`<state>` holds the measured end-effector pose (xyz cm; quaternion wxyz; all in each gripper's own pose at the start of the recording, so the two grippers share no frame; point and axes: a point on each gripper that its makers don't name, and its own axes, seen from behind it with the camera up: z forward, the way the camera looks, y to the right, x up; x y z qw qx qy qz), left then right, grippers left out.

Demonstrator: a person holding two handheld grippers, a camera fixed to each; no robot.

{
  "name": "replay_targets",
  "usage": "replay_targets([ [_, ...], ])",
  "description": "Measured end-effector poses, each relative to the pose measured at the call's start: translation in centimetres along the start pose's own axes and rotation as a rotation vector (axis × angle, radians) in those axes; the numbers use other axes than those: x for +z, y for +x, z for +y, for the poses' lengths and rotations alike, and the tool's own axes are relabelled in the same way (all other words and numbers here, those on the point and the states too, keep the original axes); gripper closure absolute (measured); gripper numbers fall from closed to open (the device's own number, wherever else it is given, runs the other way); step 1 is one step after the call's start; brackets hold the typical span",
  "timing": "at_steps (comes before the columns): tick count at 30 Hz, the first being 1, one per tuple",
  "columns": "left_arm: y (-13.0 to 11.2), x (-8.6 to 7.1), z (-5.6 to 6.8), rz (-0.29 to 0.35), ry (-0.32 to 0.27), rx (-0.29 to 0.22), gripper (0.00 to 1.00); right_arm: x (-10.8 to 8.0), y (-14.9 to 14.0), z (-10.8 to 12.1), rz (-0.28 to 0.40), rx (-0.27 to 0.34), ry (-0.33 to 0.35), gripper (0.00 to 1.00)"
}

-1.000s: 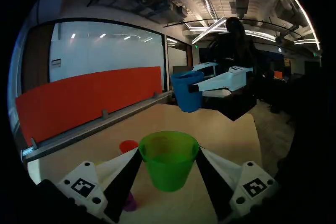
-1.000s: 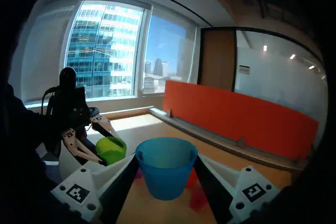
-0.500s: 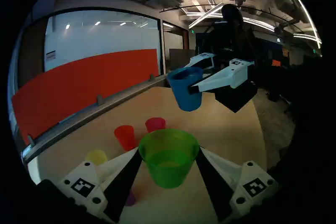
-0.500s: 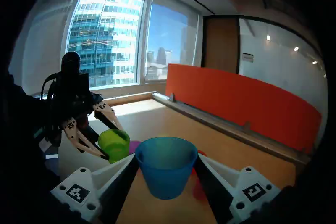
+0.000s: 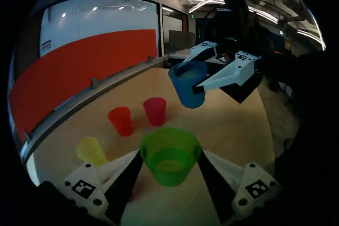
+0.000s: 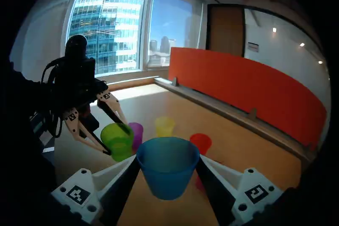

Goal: Pour water

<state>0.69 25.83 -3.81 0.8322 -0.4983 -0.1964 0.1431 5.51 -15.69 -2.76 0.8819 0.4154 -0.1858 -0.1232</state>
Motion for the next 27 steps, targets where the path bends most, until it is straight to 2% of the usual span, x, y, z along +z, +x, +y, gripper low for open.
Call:
replay_targets([
  [12, -3.1, 2.3, -0.4, -0.094, -0.007, 0.008, 0.14, 2.2, -4.4, -0.4, -0.087, -0.005, 0.034, 0.09],
  [21, -5.1, 3.5, -0.4, -0.155, -0.013, 0.029, 0.14, 3.0, -5.7, -0.5, -0.107, 0.004, 0.044, 0.09],
  [27, -5.8, 4.1, -0.2, -0.165, -0.020, 0.015, 0.14, 3.1, -6.2, -0.5, -0.116, 0.005, 0.044, 0.09],
])
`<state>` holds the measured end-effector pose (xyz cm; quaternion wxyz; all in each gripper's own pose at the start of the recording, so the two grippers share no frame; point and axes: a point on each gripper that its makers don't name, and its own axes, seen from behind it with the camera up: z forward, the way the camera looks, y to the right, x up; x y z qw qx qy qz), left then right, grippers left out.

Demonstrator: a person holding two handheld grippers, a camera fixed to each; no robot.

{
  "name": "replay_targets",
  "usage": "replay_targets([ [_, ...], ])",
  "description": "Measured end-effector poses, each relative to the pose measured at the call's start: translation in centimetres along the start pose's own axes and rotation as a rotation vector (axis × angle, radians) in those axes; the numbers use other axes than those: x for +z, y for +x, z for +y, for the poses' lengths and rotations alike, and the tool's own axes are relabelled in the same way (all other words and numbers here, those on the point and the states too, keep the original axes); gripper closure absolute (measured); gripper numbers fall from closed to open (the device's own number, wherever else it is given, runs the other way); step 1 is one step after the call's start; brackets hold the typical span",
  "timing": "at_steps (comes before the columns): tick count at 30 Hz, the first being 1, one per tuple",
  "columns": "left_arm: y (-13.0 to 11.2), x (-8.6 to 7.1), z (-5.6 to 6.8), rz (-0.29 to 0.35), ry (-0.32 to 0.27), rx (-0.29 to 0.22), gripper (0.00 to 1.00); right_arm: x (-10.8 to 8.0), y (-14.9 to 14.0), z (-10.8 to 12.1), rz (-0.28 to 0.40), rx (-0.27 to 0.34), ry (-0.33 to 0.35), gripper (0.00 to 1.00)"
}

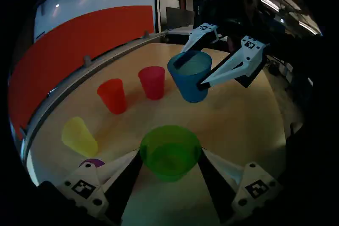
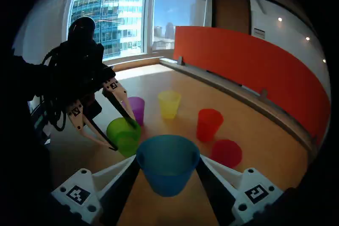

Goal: Pour water

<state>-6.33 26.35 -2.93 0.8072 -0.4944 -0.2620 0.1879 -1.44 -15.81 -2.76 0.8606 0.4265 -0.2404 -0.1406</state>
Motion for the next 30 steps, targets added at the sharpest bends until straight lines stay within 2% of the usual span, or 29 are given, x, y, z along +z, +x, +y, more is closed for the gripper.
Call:
replay_targets([
  [14, -1.0, 0.7, 0.3, 0.005, -0.009, -0.033, 0.14, 0.2, 0.0, -0.3, -0.005, -0.004, 0.002, 0.09],
  [30, -1.7, 0.2, 0.4, 0.017, -0.008, -0.046, 0.13, 1.0, -0.6, -1.0, -0.020, -0.005, 0.010, 0.09],
])
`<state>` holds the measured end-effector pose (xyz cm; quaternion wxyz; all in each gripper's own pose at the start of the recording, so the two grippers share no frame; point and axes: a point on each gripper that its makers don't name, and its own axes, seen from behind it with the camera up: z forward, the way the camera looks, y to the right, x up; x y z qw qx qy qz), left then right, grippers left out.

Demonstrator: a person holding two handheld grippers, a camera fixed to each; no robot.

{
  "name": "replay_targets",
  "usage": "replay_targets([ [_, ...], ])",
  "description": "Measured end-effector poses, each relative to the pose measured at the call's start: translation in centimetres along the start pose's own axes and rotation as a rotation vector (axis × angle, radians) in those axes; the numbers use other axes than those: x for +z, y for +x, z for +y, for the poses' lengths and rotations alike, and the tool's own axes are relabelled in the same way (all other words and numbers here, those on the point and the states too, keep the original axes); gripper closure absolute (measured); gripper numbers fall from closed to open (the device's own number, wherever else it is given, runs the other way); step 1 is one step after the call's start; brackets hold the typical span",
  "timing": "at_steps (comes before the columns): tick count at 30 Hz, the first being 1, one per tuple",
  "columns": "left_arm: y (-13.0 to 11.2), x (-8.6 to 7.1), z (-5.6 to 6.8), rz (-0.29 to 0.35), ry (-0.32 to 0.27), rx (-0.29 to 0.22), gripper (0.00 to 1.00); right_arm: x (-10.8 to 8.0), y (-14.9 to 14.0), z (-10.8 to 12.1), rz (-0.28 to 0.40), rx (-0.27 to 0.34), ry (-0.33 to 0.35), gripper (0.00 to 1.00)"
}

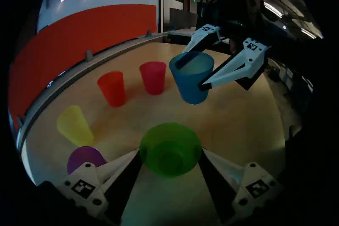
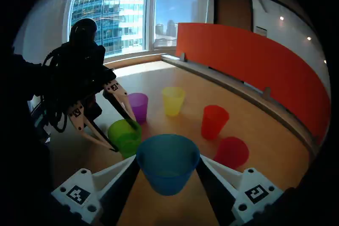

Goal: Pour water

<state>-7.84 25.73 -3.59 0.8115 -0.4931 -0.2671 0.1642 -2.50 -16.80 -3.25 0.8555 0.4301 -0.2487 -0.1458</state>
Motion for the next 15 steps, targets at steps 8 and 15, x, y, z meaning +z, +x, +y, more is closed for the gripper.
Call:
replay_targets([
  [8, -0.28, 0.05, 0.06, -0.007, -0.001, 0.012, 0.10, 0.33, -0.28, -0.36, -0.007, -0.004, 0.003, 0.09],
  [15, -0.87, -0.06, 0.19, -0.022, 0.000, 0.023, 0.01, 0.89, -0.79, -0.69, -0.018, -0.010, 0.009, 0.09],
])
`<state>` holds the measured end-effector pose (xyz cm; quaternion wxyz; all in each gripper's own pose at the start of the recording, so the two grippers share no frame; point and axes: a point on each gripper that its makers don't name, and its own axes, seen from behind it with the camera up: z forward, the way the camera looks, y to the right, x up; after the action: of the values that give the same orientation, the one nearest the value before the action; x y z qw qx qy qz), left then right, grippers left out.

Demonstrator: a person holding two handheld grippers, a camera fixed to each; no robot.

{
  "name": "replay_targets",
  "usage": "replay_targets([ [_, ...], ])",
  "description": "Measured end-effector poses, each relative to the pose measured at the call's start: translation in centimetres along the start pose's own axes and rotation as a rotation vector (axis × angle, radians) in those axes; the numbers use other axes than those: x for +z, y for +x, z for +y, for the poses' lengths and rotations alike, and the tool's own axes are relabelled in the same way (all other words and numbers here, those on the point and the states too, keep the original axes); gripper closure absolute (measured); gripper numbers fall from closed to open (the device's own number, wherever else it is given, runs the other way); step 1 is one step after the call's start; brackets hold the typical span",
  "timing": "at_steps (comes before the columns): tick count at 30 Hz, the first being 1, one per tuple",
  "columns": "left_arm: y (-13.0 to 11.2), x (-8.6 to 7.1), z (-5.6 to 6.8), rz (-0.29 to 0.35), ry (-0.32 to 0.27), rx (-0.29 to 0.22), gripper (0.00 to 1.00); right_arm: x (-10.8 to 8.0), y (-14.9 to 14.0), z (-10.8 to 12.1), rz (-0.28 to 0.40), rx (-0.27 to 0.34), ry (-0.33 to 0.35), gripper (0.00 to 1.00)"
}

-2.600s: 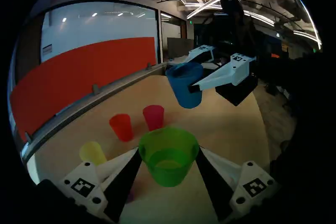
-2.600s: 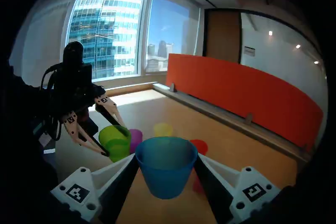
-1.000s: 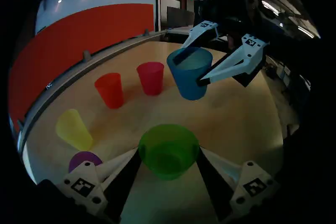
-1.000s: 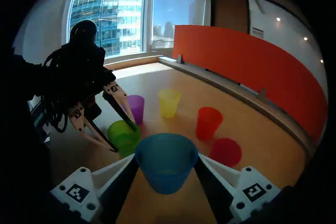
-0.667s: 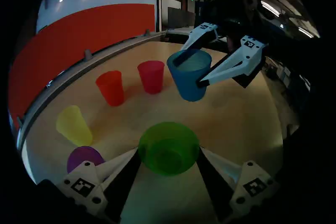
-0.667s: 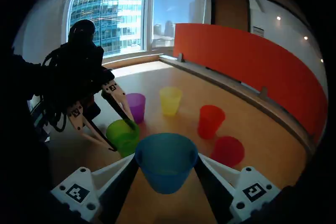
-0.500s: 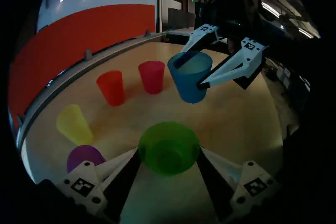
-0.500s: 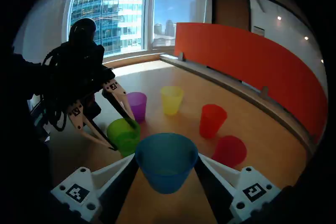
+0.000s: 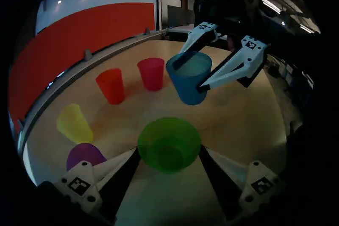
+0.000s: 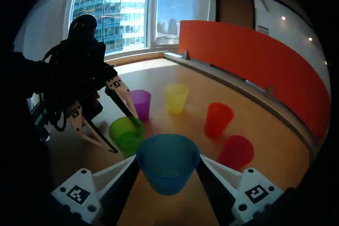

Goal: Pour water

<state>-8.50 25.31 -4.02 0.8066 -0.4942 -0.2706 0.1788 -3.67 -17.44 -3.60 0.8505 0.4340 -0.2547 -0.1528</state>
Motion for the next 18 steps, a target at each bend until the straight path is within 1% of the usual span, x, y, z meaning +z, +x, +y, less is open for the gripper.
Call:
replay_targets([
  [5, -0.5, -0.3, 0.2, -0.005, 0.001, -0.004, 0.01, 0.6, -0.4, -0.1, -0.010, -0.010, -0.003, 0.09],
  [11, -1.7, -0.9, 0.4, -0.012, 0.018, 0.004, 0.01, 1.9, -1.0, -0.6, -0.022, 0.009, 0.011, 0.09],
  [14, -2.4, -1.2, 0.4, -0.018, 0.028, -0.008, 0.01, 2.7, -1.5, -0.6, -0.031, 0.011, 0.008, 0.09],
  [18, -3.2, -1.8, 0.6, -0.018, 0.032, -0.037, 0.01, 3.4, -1.9, -0.7, -0.042, 0.006, 0.010, 0.09],
])
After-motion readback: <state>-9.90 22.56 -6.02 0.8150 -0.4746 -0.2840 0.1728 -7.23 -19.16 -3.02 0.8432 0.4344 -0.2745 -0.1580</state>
